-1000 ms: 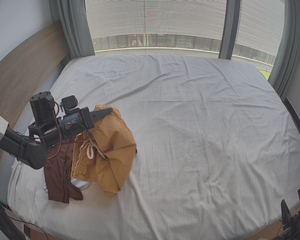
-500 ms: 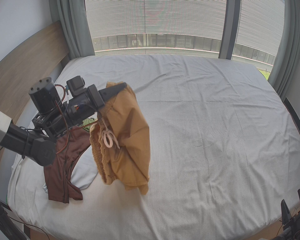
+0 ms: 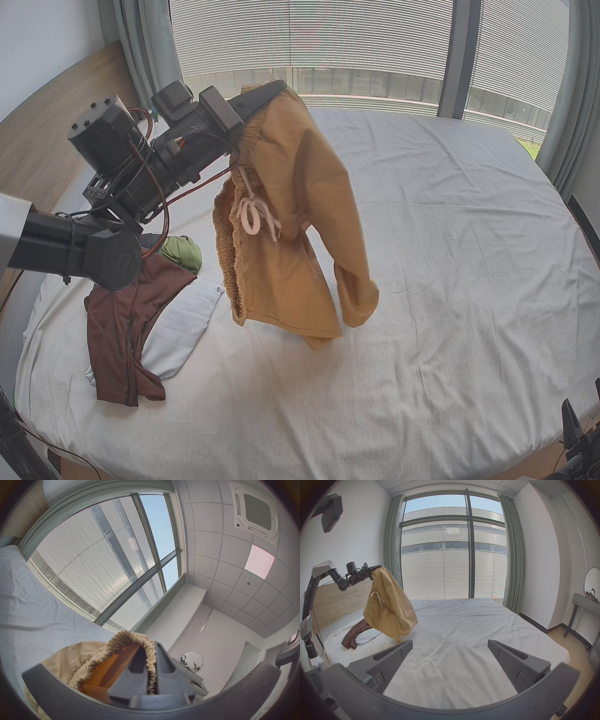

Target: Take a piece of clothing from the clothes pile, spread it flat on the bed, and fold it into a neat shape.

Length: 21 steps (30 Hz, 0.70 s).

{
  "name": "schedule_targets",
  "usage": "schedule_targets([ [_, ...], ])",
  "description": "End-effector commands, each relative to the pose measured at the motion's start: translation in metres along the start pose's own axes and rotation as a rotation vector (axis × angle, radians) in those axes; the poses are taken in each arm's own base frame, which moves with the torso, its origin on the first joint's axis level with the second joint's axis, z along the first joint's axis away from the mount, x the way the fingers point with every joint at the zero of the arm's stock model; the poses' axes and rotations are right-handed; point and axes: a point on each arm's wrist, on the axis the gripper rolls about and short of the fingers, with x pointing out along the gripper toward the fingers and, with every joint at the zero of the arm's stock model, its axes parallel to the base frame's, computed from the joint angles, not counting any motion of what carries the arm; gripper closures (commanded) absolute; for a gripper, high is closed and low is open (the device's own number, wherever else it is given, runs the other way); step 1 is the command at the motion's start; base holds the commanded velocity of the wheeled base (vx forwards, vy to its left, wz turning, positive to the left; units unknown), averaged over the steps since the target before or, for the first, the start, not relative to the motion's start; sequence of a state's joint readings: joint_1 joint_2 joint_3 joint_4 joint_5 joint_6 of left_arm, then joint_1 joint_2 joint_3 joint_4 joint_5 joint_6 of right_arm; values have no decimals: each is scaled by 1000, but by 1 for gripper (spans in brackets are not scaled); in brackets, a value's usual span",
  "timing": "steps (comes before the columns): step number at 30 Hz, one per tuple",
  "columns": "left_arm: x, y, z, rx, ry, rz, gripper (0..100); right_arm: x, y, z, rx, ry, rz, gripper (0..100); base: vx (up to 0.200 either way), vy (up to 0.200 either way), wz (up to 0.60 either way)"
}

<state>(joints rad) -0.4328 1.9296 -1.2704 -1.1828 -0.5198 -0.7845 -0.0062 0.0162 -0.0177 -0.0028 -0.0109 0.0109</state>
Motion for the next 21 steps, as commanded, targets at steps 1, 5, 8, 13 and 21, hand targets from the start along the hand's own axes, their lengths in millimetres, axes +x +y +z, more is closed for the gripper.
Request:
schedule_targets([
  [1,11,-5,-6,-6,-1,-34,100,1,0,-5,0,9,0,0,0,0,0],
  [5,12,-7,-8,-12,3,-39,100,1,0,-5,0,9,0,0,0,0,0],
  [8,13,-7,-8,-12,-5,-32,100,1,0,-5,0,9,0,0,0,0,0],
  [13,12,-11,-3,-5,-10,-39,100,1,0,-5,-2,9,0,0,0,0,0],
  [21,11,-18,3,2,-8,-63,100,1,0,-5,-3,9,0,0,0,0,0],
])
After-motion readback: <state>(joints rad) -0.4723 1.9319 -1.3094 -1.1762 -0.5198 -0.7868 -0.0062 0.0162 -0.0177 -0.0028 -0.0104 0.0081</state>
